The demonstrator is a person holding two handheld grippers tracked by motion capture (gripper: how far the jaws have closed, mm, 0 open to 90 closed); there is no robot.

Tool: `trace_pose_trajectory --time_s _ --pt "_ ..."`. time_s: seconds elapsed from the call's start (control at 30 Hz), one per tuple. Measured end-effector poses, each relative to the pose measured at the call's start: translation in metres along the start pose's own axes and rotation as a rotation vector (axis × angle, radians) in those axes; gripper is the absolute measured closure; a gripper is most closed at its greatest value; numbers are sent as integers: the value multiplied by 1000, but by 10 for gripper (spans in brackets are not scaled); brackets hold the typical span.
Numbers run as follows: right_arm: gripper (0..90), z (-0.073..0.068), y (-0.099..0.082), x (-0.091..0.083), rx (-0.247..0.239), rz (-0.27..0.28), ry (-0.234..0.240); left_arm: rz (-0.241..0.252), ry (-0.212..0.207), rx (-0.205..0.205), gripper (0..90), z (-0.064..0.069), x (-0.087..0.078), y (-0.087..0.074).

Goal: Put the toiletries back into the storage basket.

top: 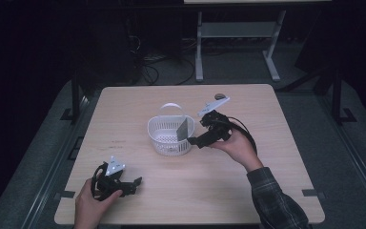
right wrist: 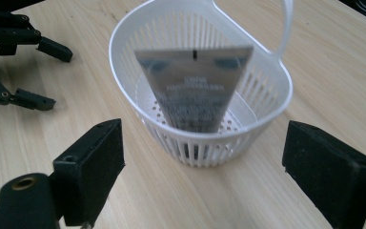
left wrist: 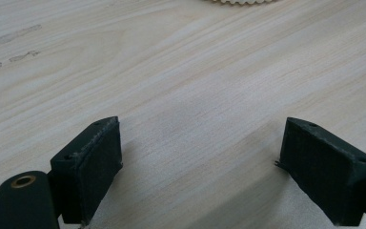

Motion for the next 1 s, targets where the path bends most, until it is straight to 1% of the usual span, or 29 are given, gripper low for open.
trace_pose_trajectory --time_s 0.2,0.27,0.37,0.53,0.63,0.7,0.77,0.87,1.0 --pt "135 4 -25 -7 28 18 -16 0 -1 -2 130 0 0 0" --pt "135 5 -34 -10 44 27 -18 0 0 0 129 0 0 0" --pt "135 7 -49 -12 64 38 -27 1 0 -1 129 0 0 0" --pt "135 9 -74 -13 97 52 -26 2 -2 -4 129 0 0 0" --pt "135 10 -85 -14 105 33 -53 1 -1 0 129 0 0 0" --pt "135 11 -94 -17 122 47 -52 1 -1 0 129 0 0 0" --pt "135 11 -102 -20 128 48 -66 1 -1 0 129 0 0 0" --pt "135 12 -115 -23 146 65 -79 3 -2 -1 129 0 0 0" --pt "135 12 -135 -23 166 72 -99 3 -3 0 129 0 0 0"
Point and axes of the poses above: each handheld gripper's, and its own axes: x roughly forward along the jaws, y roughly out of its top, z roughly to its right, the point moved 2 cm from there along x, roughly forward along the jaws, and after that the axes turned 14 degrees about -z, right-handed, at the moved point
